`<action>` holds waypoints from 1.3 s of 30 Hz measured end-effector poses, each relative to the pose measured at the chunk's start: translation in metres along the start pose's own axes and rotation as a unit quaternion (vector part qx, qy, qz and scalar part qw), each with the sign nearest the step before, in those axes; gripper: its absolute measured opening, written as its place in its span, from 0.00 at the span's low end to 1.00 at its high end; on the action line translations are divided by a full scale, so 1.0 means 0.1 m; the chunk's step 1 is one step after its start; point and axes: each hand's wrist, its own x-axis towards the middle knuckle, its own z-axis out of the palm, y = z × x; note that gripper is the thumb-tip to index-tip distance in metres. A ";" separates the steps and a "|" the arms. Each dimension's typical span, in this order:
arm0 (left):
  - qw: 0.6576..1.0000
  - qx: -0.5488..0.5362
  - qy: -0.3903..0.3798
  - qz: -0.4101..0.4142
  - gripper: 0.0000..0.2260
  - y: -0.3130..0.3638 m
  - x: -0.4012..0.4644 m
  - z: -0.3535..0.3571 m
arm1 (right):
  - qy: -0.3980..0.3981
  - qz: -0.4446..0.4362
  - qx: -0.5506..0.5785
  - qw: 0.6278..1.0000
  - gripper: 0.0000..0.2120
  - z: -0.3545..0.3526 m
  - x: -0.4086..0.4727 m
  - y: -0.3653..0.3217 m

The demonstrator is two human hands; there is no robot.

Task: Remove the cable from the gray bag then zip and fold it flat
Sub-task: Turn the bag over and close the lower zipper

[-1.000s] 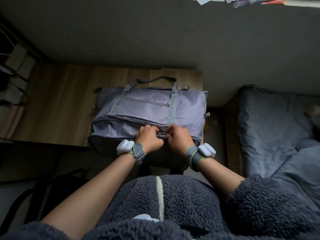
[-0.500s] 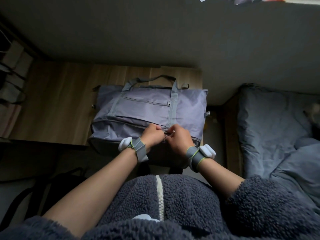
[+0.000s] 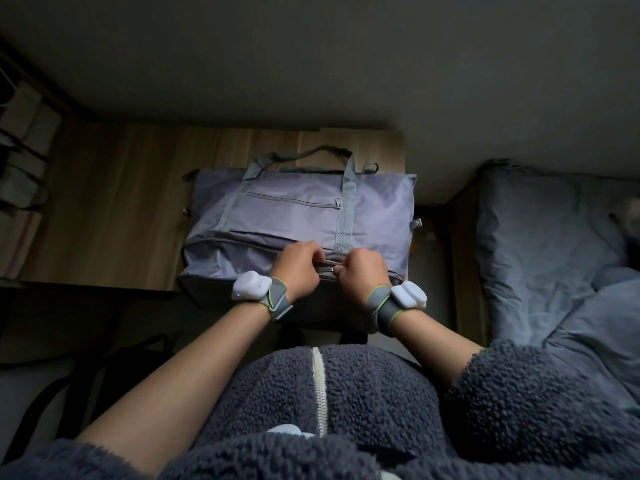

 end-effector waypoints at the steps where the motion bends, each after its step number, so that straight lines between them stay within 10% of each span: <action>1: 0.999 0.045 -0.022 0.018 0.11 0.00 0.00 0.00 | -0.006 0.014 0.022 1.000 0.11 0.00 0.01 0.00; 14: 0.937 0.308 0.002 0.163 0.09 0.15 0.03 0.08 | -0.033 0.044 0.102 0.993 0.14 -0.17 -0.06 -0.01; 24: 0.940 0.315 0.011 0.133 0.09 0.14 0.14 -0.06 | 0.043 0.118 0.029 0.992 0.10 -0.36 -0.07 0.52; 39: 0.911 0.386 0.001 0.147 0.10 0.53 0.11 -0.07 | 0.016 0.202 0.234 0.951 0.05 -0.18 -0.11 1.04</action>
